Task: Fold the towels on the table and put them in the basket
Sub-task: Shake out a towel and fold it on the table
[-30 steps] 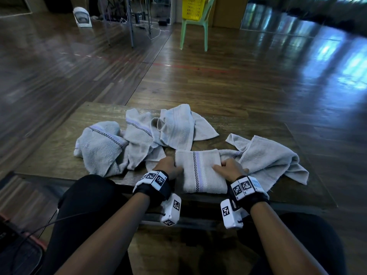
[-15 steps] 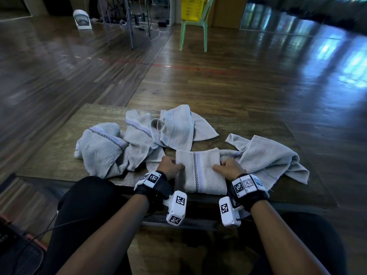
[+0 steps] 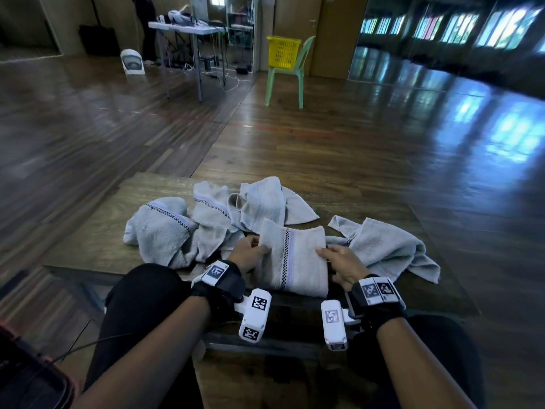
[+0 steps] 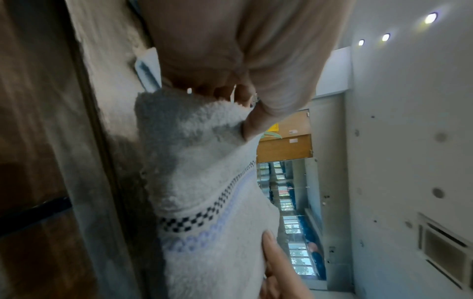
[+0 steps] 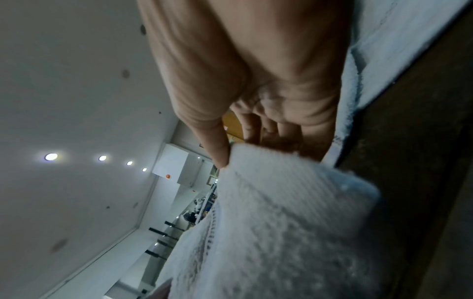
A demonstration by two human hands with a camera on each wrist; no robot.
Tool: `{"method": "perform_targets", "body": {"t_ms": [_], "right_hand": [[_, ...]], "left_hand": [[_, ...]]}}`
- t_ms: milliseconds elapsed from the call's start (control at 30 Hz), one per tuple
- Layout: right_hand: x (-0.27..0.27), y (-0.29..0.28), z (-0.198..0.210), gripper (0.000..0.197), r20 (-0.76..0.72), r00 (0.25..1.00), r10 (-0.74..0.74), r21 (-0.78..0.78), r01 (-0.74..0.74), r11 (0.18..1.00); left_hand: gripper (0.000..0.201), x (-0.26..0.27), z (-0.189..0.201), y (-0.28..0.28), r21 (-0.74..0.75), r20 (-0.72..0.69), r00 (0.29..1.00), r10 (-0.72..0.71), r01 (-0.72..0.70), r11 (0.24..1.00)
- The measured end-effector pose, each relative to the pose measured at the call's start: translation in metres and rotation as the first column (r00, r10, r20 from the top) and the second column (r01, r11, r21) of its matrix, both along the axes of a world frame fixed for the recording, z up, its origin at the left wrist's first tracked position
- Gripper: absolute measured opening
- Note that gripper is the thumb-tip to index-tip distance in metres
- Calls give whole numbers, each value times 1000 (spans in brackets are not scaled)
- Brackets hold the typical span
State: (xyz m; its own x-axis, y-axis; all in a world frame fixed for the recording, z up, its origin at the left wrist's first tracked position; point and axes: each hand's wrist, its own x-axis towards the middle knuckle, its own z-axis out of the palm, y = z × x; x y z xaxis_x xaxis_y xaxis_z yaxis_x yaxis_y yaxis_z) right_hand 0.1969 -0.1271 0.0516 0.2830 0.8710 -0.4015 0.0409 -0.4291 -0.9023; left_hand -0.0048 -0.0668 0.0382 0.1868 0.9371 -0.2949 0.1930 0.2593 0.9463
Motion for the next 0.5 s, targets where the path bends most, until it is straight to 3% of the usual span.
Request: {"method": "perform_targets", "body": {"t_ms": [67, 200, 500], "right_hand": [[-7, -9, 14, 15, 11, 1000, 11, 76, -12, 997], [-22, -34, 52, 25, 64, 998, 27, 199, -39, 979], [-40, -72, 133, 29, 156, 986, 56, 396, -115, 911]], "left_hand": [[19, -8, 18, -11, 65, 12, 1000, 6, -7, 998], [18, -26, 62, -34, 170, 68, 998, 0, -12, 985], [13, -48, 147, -83, 287, 201, 980, 1, -60, 956]]}}
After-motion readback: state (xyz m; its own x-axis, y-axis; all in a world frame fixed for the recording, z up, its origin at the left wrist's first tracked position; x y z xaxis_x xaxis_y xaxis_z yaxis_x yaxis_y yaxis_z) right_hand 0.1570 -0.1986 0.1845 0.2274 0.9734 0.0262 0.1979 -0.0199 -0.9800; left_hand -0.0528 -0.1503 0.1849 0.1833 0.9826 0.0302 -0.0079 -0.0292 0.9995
